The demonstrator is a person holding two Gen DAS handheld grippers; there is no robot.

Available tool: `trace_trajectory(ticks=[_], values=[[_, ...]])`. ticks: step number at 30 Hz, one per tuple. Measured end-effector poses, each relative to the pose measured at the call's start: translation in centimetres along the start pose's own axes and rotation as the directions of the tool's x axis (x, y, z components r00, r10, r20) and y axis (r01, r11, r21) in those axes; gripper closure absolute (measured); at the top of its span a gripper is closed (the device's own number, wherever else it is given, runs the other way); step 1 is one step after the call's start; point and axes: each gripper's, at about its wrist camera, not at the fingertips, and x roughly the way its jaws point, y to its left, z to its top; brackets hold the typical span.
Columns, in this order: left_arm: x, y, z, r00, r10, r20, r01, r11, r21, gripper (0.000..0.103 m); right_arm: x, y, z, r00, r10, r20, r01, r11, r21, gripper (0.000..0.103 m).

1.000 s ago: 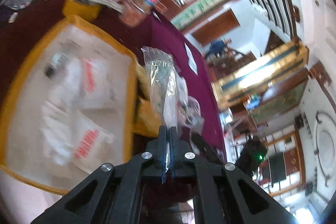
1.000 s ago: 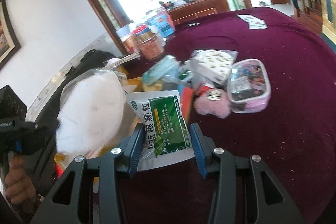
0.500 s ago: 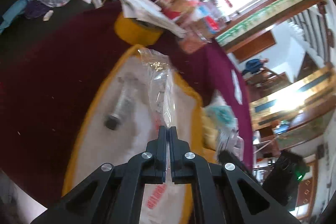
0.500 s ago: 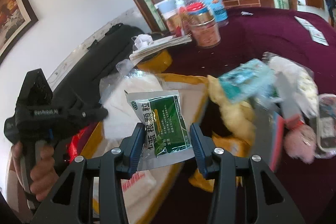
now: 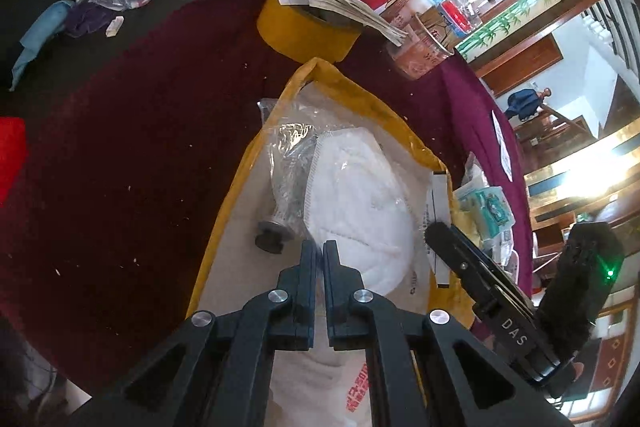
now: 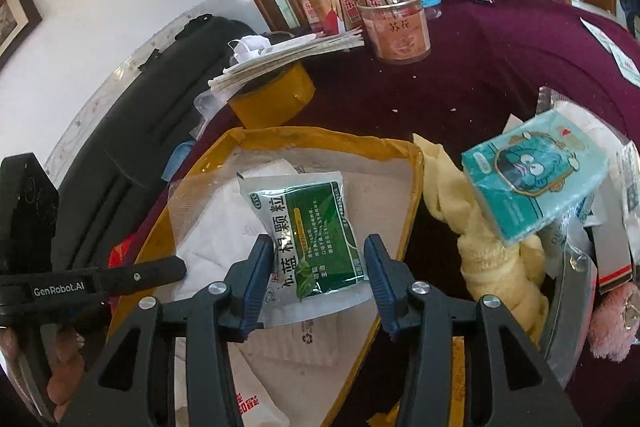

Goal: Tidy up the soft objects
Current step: 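Carry the bagged mask into the tray while the right carries the green packet there, then move the right gripper to the clear cartoon pouch while the left reaches the dark pen case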

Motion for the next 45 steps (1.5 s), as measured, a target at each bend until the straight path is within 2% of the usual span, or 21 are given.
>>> trace_trajectory(ticks=[3,4,6,7,8,9,11,14,18,21,24,28,30,32,35,40,45], values=[[-0.3,0.0,-0.2,1.0,0.012,0.017,-0.012,1.0,-0.003,0.095,0.2,0.4,0.0,1.0,-0.009,0.006,0.009,1.0,-0.015,0.046],[-0.3,0.0,-0.3,1.0,0.02,0.018,-0.02,1.0,-0.001,0.09,0.2,0.5,-0.1,1.0,-0.008,0.007,0.008,1.0,-0.018,0.044],[-0.4,0.0,-0.5,1.0,0.025,0.011,-0.025,1.0,-0.001,0.079,0.2,0.6,-0.1,1.0,0.004,0.011,-0.004,1.0,-0.028,0.039],[-0.6,0.0,-0.7,1.0,0.027,0.013,-0.027,1.0,0.002,0.069,0.2,0.6,-0.1,1.0,0.009,0.013,-0.008,1.0,-0.028,0.037],[-0.8,-0.1,-0.9,0.999,0.032,0.022,-0.032,0.999,0.006,0.054,0.1,0.7,-0.1,1.0,0.013,0.014,-0.012,1.0,-0.027,0.032],[-1.2,-0.1,-1.1,0.999,0.041,0.035,-0.041,0.999,0.009,0.046,-0.1,0.6,-0.1,0.999,0.025,0.021,-0.025,0.999,-0.024,0.029],[-1.9,-0.2,-1.8,0.998,0.031,0.056,-0.032,0.999,0.01,0.038,-1.1,0.5,-0.2,0.997,0.052,0.048,-0.052,0.999,-0.018,0.028],[-2.7,-0.7,-2.9,0.995,0.053,0.086,-0.055,0.998,0.023,0.034,-3.4,0.2,-0.6,0.991,0.097,0.093,-0.096,0.995,-0.016,0.025],[-3.8,-2.8,-5.4,0.985,0.098,0.142,-0.115,0.986,0.119,0.032,-7.2,-0.5,-2.4,0.973,0.17,0.159,-0.166,0.985,-0.041,0.024],[-4.6,-4.7,-7.4,0.974,0.114,0.194,-0.15,0.971,0.185,0.03,-9.4,-1.4,-4.8,0.97,0.158,0.183,-0.147,0.987,-0.07,0.024],[-4.6,-6.7,-9.2,0.975,0.069,0.211,-0.118,0.966,0.228,0.026,-10.9,-3.3,-7.5,0.972,0.109,0.21,-0.1,0.994,-0.055,0.024],[-3.5,-10.0,-11.0,0.982,0.004,0.188,-0.062,0.951,0.303,0.026,-11.9,-6.4,-9.8,0.974,0.062,0.217,-0.064,0.998,0.002,0.024],[-2.7,-11.3,-11.9,0.986,-0.004,0.165,-0.05,0.947,0.317,0.026,-12.4,-7.6,-10.2,0.976,0.029,0.216,-0.031,1.0,0.004,0.024],[-1.9,-12.5,-12.9,0.992,-0.014,0.126,-0.03,0.94,0.341,0.026,-12.9,-8.4,-10.2,0.972,-0.044,0.231,0.046,0.999,-0.004,0.024],[-1.1,-13.7,-14.0,0.994,-0.006,0.112,-0.036,0.929,0.369,0.026,-12.8,-9.6,-9.8,0.967,-0.088,0.241,0.092,0.996,-0.006,0.024],[0.3,-14.3,-14.6,0.998,0.0,0.062,-0.023,0.931,0.365,0.026,-12.1,-11.9,-9.7,0.974,-0.049,0.22,0.036,0.997,0.064,0.024],[0.4,-14.1,-15.0,0.998,0.012,0.062,-0.034,0.931,0.364,0.026,-12.2,-12.0,-9.9,0.971,-0.084,0.223,0.065,0.994,0.091,0.024]])
